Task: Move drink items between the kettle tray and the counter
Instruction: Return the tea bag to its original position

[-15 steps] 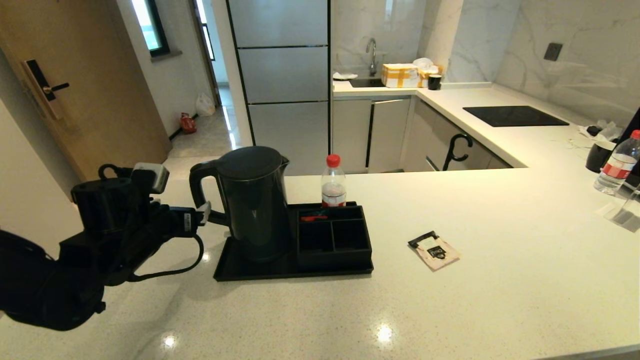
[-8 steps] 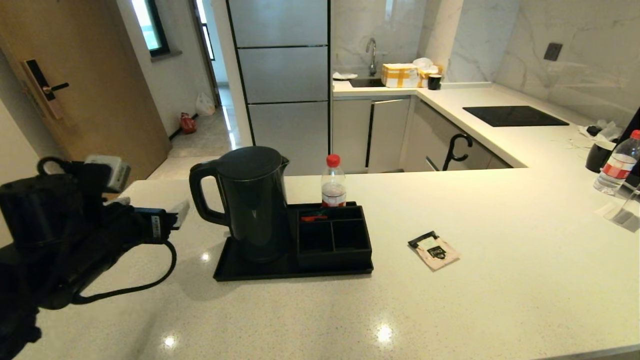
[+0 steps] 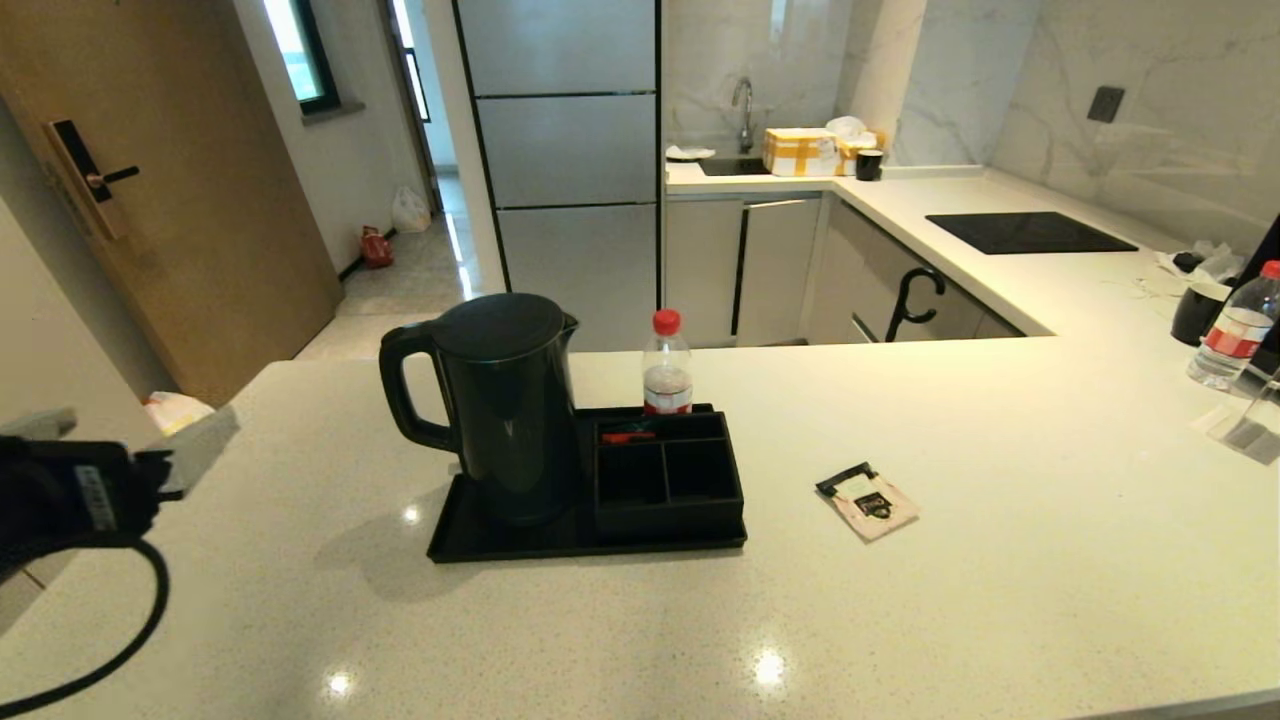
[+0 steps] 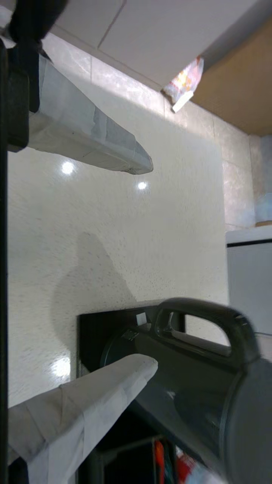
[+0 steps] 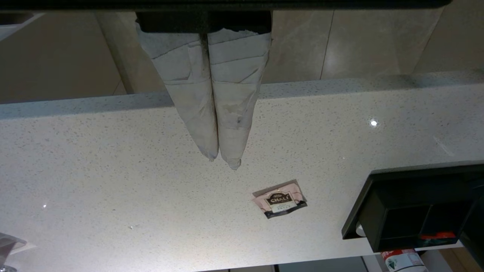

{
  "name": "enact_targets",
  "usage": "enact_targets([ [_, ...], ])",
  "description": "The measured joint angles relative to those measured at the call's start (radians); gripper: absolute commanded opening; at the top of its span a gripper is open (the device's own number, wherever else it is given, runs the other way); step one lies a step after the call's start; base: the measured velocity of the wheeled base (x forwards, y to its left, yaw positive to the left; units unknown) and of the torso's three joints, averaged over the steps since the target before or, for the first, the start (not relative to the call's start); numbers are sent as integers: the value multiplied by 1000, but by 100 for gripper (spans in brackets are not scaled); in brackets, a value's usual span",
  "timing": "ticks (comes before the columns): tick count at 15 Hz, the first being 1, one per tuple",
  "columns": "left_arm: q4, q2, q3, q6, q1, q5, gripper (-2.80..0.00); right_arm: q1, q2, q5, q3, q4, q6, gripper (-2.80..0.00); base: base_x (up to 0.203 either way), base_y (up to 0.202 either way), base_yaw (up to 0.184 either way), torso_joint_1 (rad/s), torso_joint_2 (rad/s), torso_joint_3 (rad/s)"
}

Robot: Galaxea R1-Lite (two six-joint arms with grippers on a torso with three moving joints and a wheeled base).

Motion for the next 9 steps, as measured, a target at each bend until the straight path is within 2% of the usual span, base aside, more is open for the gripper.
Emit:
enact_targets([
  [4,377,-282,-100,-19,37,1,0,0,0,0,0,0,0,-280,0,0,0,0,0,0],
  [5,450,-333,-110,-21,47,1,-280,0,0,0,0,0,0,-280,0,0,0,0,0,0],
  [9,549,-454,-112,-26,67,-6,-280,1,0,0,0,0,0,-280,0,0,0,0,0,0],
])
